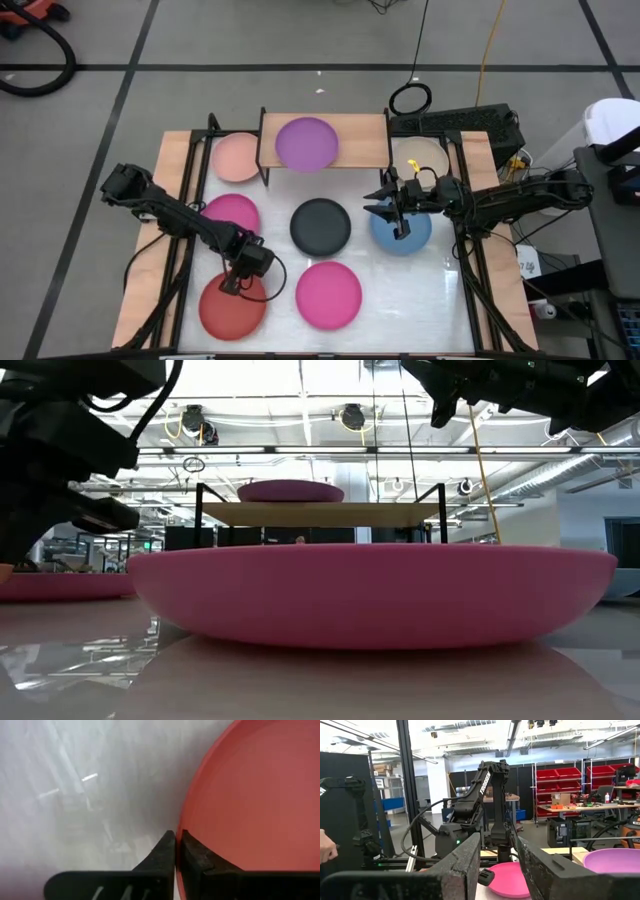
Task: Place and stack plates onto a shelf
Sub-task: Stack the orange plate on top of the violet plate on the shelf
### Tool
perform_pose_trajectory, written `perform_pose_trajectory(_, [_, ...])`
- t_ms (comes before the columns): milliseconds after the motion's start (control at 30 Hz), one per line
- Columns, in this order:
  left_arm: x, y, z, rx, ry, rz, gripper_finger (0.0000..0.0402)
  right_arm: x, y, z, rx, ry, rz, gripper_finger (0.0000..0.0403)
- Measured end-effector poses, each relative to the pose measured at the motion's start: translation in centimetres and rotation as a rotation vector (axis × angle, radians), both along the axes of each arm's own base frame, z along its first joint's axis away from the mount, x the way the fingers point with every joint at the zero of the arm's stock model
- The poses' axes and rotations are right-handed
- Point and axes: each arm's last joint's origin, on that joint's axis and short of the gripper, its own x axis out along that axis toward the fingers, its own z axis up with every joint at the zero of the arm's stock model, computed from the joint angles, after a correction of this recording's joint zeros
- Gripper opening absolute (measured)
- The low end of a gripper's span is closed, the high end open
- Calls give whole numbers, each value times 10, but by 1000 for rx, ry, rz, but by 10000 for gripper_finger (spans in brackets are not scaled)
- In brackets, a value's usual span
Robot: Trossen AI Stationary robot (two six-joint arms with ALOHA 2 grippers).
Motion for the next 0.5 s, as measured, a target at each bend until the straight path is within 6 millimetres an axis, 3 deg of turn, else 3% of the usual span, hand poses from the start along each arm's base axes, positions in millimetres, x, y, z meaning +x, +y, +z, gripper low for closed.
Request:
perform_pose_trajectory(200, [-3, 9, 26, -27, -119, 80, 8, 0, 0, 0, 1, 1, 0, 114])
perform_pose_trajectory(500, [-25, 43, 92, -4, -490, 307, 8, 0, 0, 0, 18, 0, 4, 114])
